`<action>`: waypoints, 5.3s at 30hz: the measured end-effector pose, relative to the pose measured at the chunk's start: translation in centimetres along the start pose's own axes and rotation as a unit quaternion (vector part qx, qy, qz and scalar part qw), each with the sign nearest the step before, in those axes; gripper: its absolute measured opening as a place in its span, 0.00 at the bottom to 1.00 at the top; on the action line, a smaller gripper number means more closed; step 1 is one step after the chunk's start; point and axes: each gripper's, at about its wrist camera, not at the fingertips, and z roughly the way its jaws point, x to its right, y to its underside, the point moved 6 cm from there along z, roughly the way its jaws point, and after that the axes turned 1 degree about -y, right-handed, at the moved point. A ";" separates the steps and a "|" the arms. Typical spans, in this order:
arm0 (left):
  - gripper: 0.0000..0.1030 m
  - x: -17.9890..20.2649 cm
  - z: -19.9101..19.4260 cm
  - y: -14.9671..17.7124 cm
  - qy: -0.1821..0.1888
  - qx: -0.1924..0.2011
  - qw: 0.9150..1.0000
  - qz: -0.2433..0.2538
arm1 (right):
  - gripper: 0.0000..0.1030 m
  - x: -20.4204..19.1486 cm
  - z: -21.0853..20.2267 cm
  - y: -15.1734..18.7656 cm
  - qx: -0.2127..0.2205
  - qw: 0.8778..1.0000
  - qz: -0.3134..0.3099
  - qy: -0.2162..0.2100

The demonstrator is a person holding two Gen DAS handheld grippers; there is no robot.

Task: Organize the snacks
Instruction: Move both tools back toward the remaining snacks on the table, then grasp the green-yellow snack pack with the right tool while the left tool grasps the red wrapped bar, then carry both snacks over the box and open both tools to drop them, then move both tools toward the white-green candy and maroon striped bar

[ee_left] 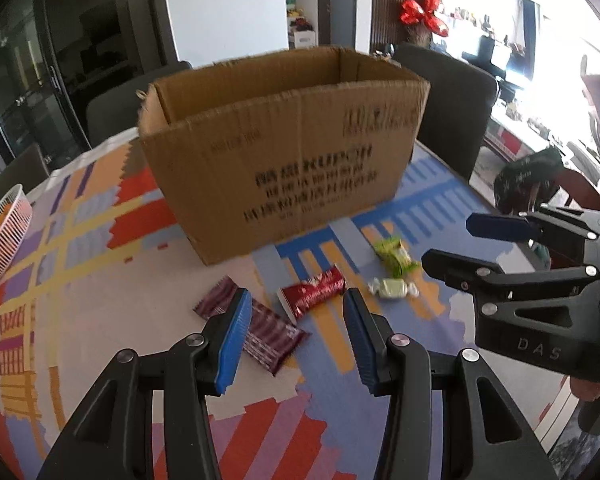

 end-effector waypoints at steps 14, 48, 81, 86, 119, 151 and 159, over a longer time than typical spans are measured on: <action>0.47 0.5 5.1 1.2 0.017 -0.044 0.998 0.030 | 0.55 1.2 4.1 1.0 -0.034 0.999 0.011 0.003; 0.23 0.2 9.5 0.0 0.050 -0.070 0.996 -0.023 | 0.36 3.4 9.5 0.8 -0.066 0.997 0.034 -0.011; 0.22 -1.3 -3.6 -3.4 0.030 0.040 0.996 -0.071 | 0.22 -0.1 -2.4 -2.8 0.048 0.998 0.014 -0.022; 0.22 -1.7 -5.6 -4.8 0.024 0.060 0.995 -0.072 | 0.22 -0.7 -4.5 -3.9 0.072 0.997 0.009 -0.025; 0.22 -6.1 -6.7 -15.1 -0.009 0.116 0.990 -0.073 | 0.22 -0.8 -6.9 -14.9 0.135 0.990 0.018 -0.038; 0.53 -7.0 -4.1 -13.0 -0.044 0.081 0.991 -0.098 | 0.46 0.6 -2.8 -14.9 0.116 0.993 0.018 -0.014; 0.56 -6.1 -5.8 -10.1 -0.049 0.073 0.991 -0.102 | 0.52 -0.3 -5.4 -12.6 0.124 0.992 -0.001 -0.001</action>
